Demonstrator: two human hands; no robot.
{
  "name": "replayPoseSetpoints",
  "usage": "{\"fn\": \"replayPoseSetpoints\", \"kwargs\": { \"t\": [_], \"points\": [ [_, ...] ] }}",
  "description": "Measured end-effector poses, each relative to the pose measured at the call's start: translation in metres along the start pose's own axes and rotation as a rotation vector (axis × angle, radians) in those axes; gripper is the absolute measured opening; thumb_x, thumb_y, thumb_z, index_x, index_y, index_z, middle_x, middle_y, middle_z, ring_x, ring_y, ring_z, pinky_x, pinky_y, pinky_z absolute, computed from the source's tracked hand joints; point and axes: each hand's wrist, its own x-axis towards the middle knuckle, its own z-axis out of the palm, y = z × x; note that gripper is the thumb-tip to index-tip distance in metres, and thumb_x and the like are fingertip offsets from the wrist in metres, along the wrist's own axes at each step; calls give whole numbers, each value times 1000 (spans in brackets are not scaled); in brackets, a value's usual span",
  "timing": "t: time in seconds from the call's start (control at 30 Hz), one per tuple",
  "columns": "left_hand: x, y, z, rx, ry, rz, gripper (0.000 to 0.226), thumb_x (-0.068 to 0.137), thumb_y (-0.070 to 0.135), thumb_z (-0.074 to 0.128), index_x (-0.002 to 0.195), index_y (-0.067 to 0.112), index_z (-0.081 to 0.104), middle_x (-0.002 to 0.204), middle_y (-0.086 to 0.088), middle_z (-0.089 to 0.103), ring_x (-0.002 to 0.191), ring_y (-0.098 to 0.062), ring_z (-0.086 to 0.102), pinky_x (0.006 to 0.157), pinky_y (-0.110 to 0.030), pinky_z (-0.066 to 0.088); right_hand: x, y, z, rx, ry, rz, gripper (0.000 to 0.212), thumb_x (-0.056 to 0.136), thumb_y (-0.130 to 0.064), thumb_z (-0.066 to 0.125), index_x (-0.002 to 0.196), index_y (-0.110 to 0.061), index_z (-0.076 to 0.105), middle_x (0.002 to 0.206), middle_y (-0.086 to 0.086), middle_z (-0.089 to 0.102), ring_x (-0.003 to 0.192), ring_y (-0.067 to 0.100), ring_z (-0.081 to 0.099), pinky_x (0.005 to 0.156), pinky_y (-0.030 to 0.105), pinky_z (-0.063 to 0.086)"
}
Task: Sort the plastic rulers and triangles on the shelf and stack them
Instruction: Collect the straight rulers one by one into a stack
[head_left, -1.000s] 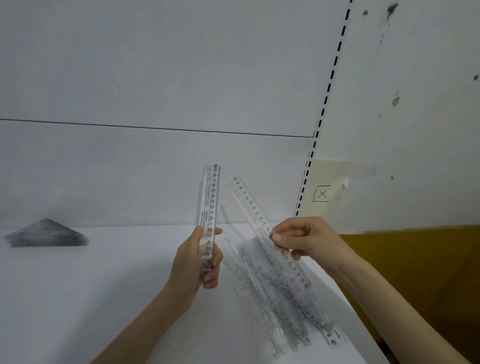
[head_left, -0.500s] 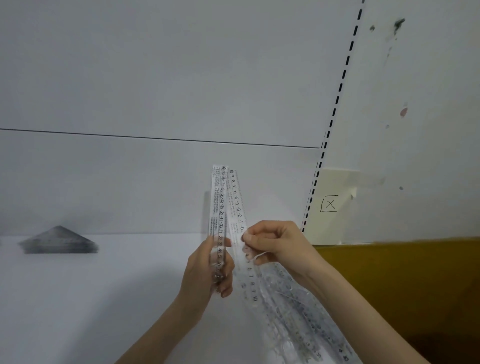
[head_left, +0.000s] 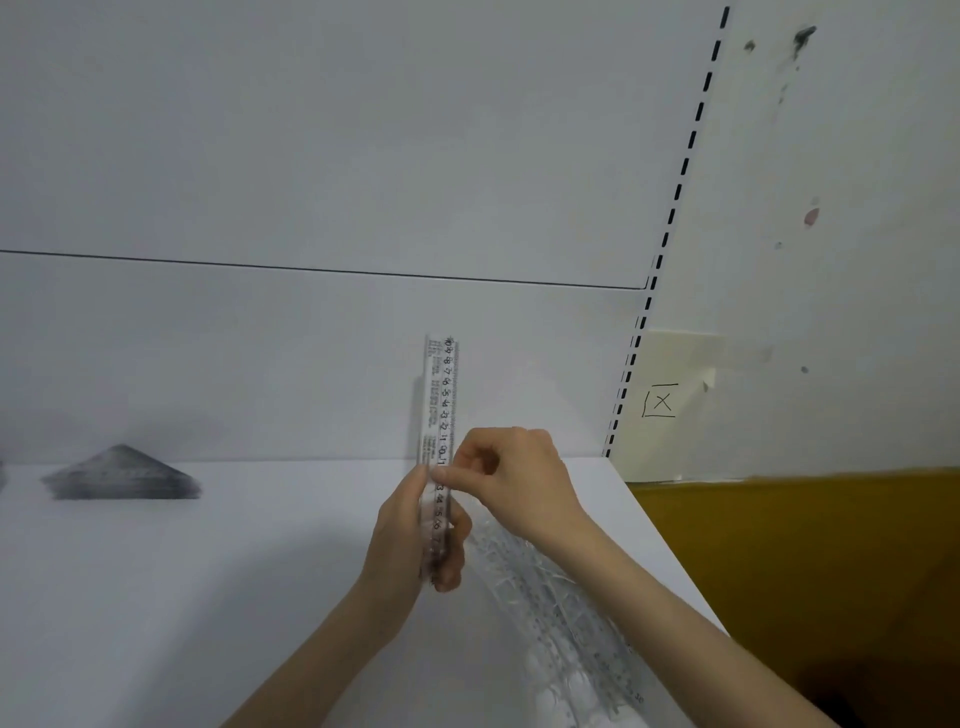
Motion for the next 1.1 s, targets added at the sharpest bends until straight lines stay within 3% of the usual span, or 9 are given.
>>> {"fn": "replayPoseSetpoints", "kwargs": {
  "t": [0.13,0.27,0.4,0.47,0.57,0.63,0.73,0.9,1.1],
  "points": [
    [1,1,1,20,2,27,35,100,28,28,84,5,49,52,-9,40,33,-17,26,42,-20,28,6,9,-21,-29,-32,-55,29,80,-49,70,72,-21,70,63,-6,66,60,6,59,64,28,51],
    [5,1,-4,4,46,51,28,99,27,29,94,8,49,54,-7,35,36,-16,24,43,-23,32,0,47,-66,-116,-5,79,20,86,-38,67,73,-22,68,67,-4,69,67,10,67,67,26,51],
    [8,0,-5,-34,39,20,31,101,33,28,97,10,49,55,-5,37,36,-17,27,45,-31,44,-23,87,-77,-363,-371,297,40,74,-58,70,85,-19,68,76,-8,67,69,6,63,63,18,50],
    [6,1,-2,-66,0,-27,33,101,38,29,97,14,51,57,-4,38,38,-16,31,47,-39,51,-34,97,-73,-375,-452,335,43,68,-60,74,87,-21,68,81,-9,67,73,4,61,65,18,50],
    [3,1,2,-51,-56,-51,34,100,43,30,100,18,53,60,-2,42,44,-16,36,51,-49,53,-43,103,-73,-237,-407,326,30,70,-46,80,79,-19,71,71,-8,68,60,0,58,54,14,43],
    [1,0,3,-5,-66,-22,34,100,43,29,102,20,53,60,-2,42,44,-15,36,47,-35,48,-45,104,-76,-194,-390,331,23,73,-40,80,75,-19,72,66,-9,67,55,-1,54,51,12,40],
    [0,-2,3,20,-45,-24,35,101,44,27,99,20,53,58,-1,39,42,-14,31,47,-18,27,-46,104,-82,-110,-333,350,15,78,-31,78,77,-17,75,67,-6,69,58,1,54,49,11,38],
    [3,-1,0,-21,-3,-22,37,101,42,26,97,17,52,54,-1,38,40,-13,27,46,-15,20,-44,96,-94,74,-229,433,16,84,-25,71,77,-12,75,62,-2,69,49,0,53,47,16,40],
    [4,-3,0,-13,1,-26,34,99,38,28,92,16,53,53,-2,39,38,-14,27,47,-15,20,-43,81,-113,160,-141,438,17,85,-22,71,78,-7,72,65,11,70,43,15,56,39,19,35]
  ]
}}
